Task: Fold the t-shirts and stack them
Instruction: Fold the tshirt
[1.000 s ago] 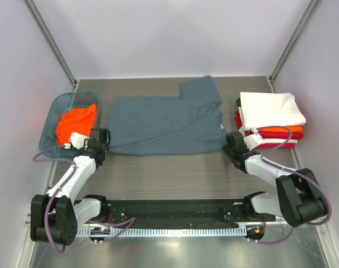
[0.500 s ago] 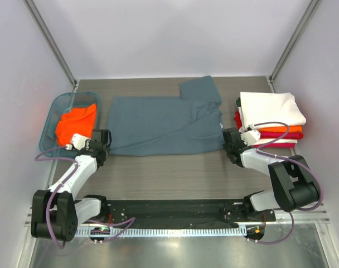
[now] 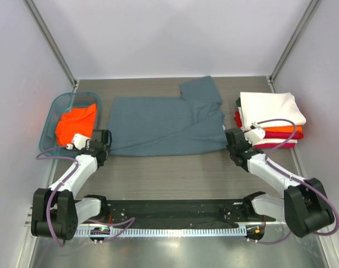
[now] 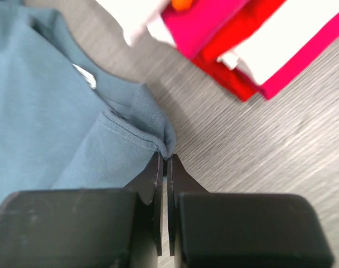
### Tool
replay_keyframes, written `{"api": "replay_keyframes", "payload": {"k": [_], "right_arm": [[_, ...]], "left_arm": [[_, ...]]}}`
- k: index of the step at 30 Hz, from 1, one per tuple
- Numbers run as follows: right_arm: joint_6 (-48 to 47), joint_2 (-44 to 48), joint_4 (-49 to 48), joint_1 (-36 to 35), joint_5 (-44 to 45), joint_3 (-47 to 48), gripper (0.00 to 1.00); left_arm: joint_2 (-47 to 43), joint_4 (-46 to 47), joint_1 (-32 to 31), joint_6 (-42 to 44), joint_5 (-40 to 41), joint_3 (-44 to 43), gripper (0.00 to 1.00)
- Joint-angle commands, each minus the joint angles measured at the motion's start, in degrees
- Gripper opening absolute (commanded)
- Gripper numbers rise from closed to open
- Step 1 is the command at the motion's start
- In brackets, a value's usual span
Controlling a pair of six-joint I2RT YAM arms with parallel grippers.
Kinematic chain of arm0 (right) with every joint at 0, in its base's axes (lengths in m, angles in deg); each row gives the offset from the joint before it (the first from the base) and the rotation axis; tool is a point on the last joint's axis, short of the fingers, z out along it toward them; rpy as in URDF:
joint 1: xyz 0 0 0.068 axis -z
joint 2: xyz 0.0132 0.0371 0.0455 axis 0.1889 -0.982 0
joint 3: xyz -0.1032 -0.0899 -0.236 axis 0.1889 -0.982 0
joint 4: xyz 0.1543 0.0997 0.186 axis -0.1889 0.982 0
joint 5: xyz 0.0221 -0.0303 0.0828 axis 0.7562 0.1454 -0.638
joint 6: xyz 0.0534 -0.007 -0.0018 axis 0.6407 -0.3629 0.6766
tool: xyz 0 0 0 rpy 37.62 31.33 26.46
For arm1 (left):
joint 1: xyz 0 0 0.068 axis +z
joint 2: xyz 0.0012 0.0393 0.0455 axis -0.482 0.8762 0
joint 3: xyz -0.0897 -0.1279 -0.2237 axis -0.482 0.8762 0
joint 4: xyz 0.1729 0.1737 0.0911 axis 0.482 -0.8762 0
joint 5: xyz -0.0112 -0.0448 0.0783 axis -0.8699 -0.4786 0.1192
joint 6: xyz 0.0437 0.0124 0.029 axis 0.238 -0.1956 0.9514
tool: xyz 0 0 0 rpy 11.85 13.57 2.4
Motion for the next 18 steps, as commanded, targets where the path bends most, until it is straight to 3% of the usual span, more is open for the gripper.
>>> {"api": "replay_keyframes", "payload": {"k": [1,10,12,18], "right_arm": [[-3.4,4.3,7.3,0.0,4.1,1.5,0.01],[0.2,10.0,13.0,0.0,2.0,2.2,0.01],[-0.5,8.8,12.9,0.1,2.7,5.9,0.01],[-7.1,1.5,13.7,0.9,1.9,31.2,0.01]], "left_arm": [[-0.7,-0.1,0.2,1.3,1.8,-0.3,0.00],[-3.3,-3.3,0.2,2.0,0.8,-1.1,0.00],[-2.9,-7.5,0.4,1.6,1.1,-6.0,0.00],[0.0,-21.1,5.1,5.5,-1.4,-31.9,0.00]]}}
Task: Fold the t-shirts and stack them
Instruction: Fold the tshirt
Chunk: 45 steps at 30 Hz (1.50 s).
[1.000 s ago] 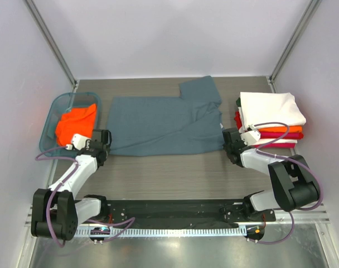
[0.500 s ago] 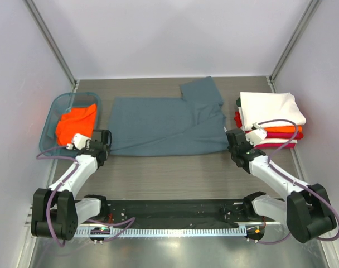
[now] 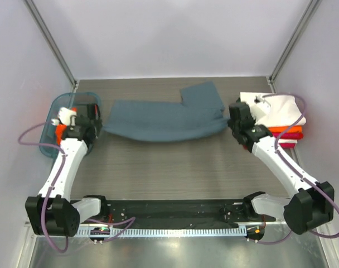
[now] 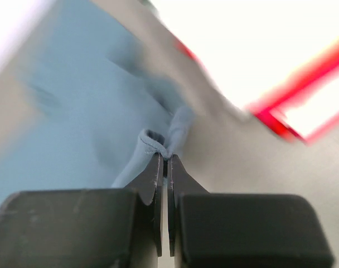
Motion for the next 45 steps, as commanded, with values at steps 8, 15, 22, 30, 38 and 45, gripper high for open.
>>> {"api": "replay_keyframes", "payload": {"k": [8,15,22,30,38,45], "right_arm": [[-8.0,7.1,2.1,1.5,2.4,27.2,0.01],[-10.1,17.8,2.7,1.5,-1.2,32.0,0.01],[-12.8,23.1,2.7,1.5,-0.3,37.6,0.01],[-12.9,21.7,2.7,1.5,3.8,39.3,0.01],[-8.7,13.4,0.7,1.5,5.1,33.3,0.01],[-7.9,-0.3,-6.1,2.2,1.6,41.6,0.01]], "left_arm": [[-3.5,-14.9,9.9,7.3,-5.9,-31.5,0.00],[-9.4,-19.4,10.1,7.3,-7.7,-39.9,0.01],[-15.2,-21.1,10.1,7.5,-3.6,-49.4,0.00],[-9.9,-21.0,10.1,7.0,-5.7,-52.4,0.01],[-3.3,-11.8,10.1,6.8,-8.1,-42.0,0.01],[9.3,-8.1,11.3,6.4,-9.6,-52.3,0.01]]}}
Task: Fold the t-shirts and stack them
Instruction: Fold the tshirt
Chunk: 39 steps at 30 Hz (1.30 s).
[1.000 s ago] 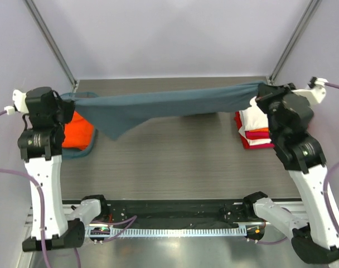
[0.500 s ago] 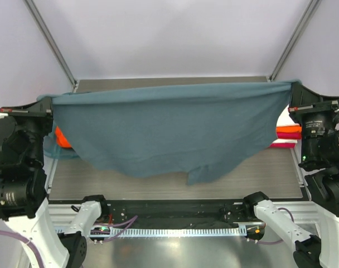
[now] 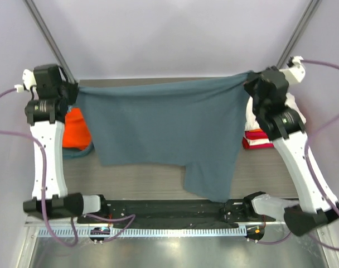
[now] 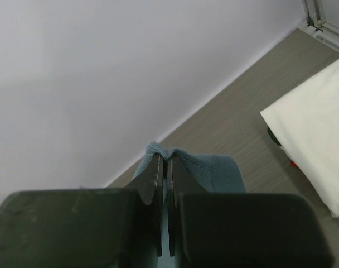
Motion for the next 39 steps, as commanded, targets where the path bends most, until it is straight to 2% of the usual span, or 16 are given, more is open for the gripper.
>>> {"api": "replay_keyframes", "payload": {"k": [1,4,6,7,11,14,15,17,18,20,21,24,27,32,35,39], "right_arm": [[0.7,-6.4,-7.6,2.1,0.8,10.0,0.01],[2.1,-10.9,-7.9,4.4,-3.4,19.0,0.01],[6.3,-14.3,-8.1,9.8,-8.4,24.5,0.01],[7.8,-15.3,-8.5,11.9,-14.4,25.9,0.01],[9.6,-17.2,-11.2,21.0,-26.1,28.7,0.01],[9.5,-15.7,-11.4,22.5,-30.4,23.5,0.01],[9.5,-14.2,-11.5,22.9,-31.2,17.9,0.01],[9.8,-11.9,-11.9,23.4,-33.4,10.9,0.01],[9.8,-9.4,-12.8,24.3,-34.1,3.5,0.01],[10.0,-6.9,-13.5,25.4,-36.2,-4.2,0.01],[9.8,-5.4,-14.1,25.7,-36.3,-11.6,0.01],[8.7,0.0,-15.4,26.5,-36.2,-24.9,0.01],[7.4,4.6,-15.7,27.0,-35.5,-35.2,0.01],[7.8,12.5,-15.3,27.1,-35.6,-47.7,0.01],[7.5,16.3,-11.5,27.2,-35.1,-52.8,0.01],[8.1,26.6,-3.9,27.2,-32.2,-57.0,0.01]], "left_arm": [[4.0,6.8,3.1,0.4,0.2,-10.7,0.00],[10.3,8.1,5.7,-0.7,-3.9,-20.3,0.01],[13.6,9.5,7.4,-2.5,-8.1,-26.0,0.00],[14.2,11.0,9.1,-3.5,-9.5,-27.1,0.00],[14.5,15.7,11.8,-4.8,-12.8,-27.0,0.01],[10.8,19.3,11.8,-2.4,-12.2,-17.9,0.01],[8.8,25.1,11.9,-2.1,-12.7,-8.7,0.00],[3.4,32.1,11.9,-2.8,-15.4,1.7,0.01],[1.9,36.8,11.9,-3.9,-16.0,11.2,0.01],[-1.7,40.1,11.8,-5.7,-18.9,19.3,0.00],[-2.5,41.7,11.8,-5.5,-19.8,25.9,0.01],[-5.4,42.3,11.8,-3.6,-23.0,37.5,0.00],[-9.2,43.4,11.8,-2.1,-23.6,47.2,0.00],[-18.5,41.2,11.8,3.0,-22.4,57.9,0.00],[-25.3,36.3,11.8,4.3,-19.9,63.1,0.00],[-32.5,26.0,11.8,5.8,-16.0,66.9,0.00]]}}
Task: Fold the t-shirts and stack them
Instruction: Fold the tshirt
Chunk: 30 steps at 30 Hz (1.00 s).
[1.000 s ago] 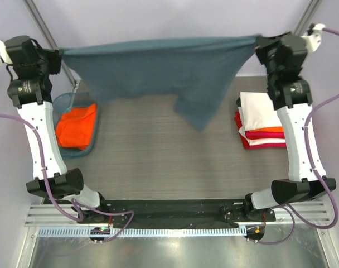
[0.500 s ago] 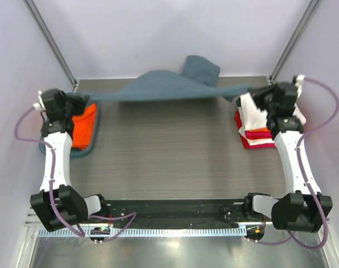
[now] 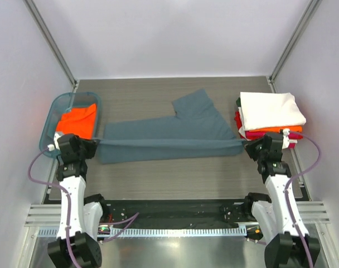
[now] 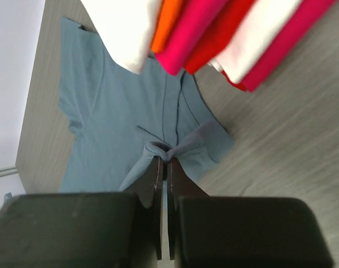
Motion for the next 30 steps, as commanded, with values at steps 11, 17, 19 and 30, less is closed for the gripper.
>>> {"api": "replay_keyframes", "payload": {"k": [11,17,19,30], "right_arm": [[0.3,20.1,19.5,0.6,8.7,-4.5,0.01],[0.9,22.1,21.2,0.6,9.3,-5.2,0.01],[0.8,22.1,21.9,0.6,9.6,-4.8,0.01],[0.3,14.9,21.2,0.6,10.3,-3.7,0.01]], "left_arm": [[-19.3,-23.0,0.9,-4.5,8.2,6.7,0.00],[-22.1,-27.4,0.9,-8.2,5.8,7.5,0.00],[-22.3,-29.0,0.9,-8.9,5.7,7.2,0.00],[-20.2,-31.7,1.0,-8.8,4.6,5.9,0.00]]}}
